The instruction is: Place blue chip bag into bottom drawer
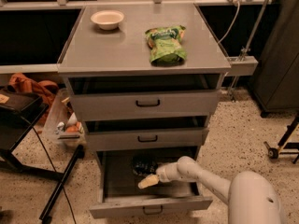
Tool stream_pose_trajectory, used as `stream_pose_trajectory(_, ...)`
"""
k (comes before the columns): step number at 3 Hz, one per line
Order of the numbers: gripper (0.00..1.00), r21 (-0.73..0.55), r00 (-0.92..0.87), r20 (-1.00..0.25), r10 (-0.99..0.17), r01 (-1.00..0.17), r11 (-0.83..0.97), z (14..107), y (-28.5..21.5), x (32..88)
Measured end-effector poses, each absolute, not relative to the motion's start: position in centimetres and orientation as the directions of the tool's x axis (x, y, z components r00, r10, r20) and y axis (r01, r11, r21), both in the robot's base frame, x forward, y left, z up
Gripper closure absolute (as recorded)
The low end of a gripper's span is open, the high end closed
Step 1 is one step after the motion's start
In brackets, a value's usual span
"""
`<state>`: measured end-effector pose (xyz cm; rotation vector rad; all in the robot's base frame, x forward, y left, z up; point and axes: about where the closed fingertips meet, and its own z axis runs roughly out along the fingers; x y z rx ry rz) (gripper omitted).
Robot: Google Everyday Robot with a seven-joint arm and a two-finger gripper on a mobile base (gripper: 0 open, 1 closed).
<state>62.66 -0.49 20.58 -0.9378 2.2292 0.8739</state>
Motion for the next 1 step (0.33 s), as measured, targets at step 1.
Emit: stream_pose_trajectory(1, 0.00, 0.348, -0.598, -0.695, -0.400, -0.766, 0.540, 20.55, -0.44, 62.44)
